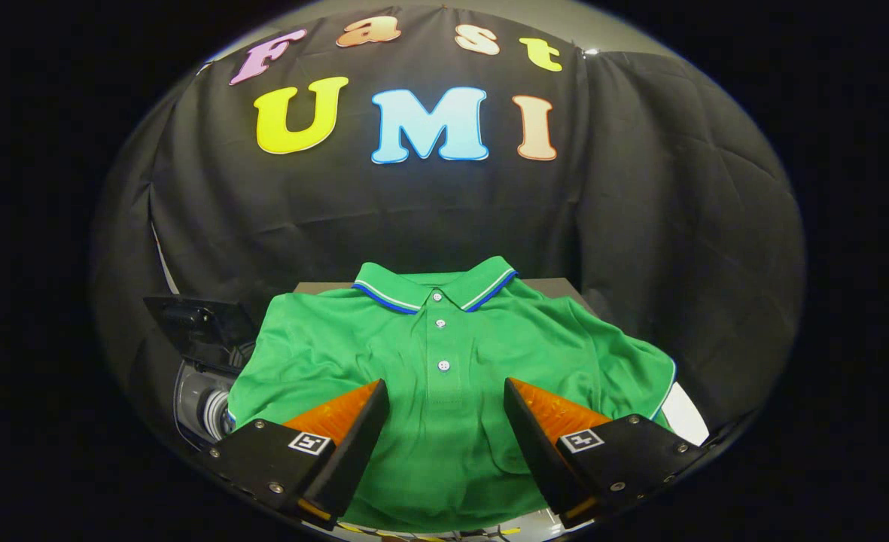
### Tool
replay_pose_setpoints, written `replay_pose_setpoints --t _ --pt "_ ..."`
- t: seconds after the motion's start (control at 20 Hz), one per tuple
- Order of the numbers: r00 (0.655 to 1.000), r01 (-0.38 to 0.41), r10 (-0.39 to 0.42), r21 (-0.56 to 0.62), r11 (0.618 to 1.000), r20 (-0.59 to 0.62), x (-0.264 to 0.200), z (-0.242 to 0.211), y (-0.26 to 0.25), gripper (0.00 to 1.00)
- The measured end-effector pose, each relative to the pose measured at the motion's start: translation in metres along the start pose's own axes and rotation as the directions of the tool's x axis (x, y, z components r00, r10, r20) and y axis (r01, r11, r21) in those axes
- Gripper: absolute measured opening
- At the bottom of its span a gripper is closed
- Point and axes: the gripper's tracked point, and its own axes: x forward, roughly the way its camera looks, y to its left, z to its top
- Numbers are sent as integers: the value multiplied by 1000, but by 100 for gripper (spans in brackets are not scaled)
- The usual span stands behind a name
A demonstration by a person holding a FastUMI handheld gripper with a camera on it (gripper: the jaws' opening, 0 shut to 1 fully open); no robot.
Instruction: Put the clothes into the washing machine and then close the washing machine lid.
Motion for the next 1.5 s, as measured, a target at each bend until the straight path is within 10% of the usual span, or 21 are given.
replay_pose_setpoints --t 1.25,1.5 --pt "999 7 -4 86 996 -36 15 -12 4 93" --pt "996 46 -40 73 996 -79 17 -11 2 38"
